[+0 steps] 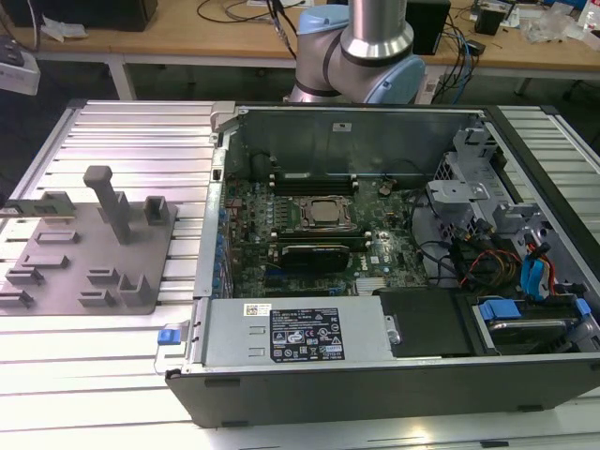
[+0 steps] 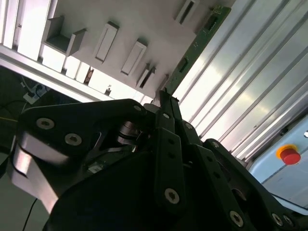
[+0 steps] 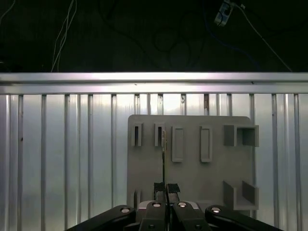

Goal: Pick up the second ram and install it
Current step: 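Pick up the second ram and move it above second insertion slot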

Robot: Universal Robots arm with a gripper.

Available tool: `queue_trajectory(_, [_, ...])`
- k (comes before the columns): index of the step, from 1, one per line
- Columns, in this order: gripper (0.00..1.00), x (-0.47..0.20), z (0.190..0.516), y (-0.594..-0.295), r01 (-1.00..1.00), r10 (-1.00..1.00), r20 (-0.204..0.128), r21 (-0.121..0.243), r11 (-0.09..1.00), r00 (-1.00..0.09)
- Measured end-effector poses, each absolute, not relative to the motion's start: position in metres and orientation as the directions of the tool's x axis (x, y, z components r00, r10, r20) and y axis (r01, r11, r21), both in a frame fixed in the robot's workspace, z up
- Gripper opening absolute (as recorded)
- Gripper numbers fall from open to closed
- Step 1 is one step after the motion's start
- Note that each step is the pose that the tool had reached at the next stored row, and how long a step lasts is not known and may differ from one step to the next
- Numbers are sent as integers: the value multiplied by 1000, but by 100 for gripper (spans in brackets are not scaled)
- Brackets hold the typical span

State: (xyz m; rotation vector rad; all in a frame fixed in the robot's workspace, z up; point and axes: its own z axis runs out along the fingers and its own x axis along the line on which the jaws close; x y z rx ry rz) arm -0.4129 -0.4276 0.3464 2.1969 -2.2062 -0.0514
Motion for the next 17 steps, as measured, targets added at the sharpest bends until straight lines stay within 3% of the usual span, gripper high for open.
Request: queue_trajectory(17, [9,-413,385,-428,-999,-1000,-4,43,4,-4])
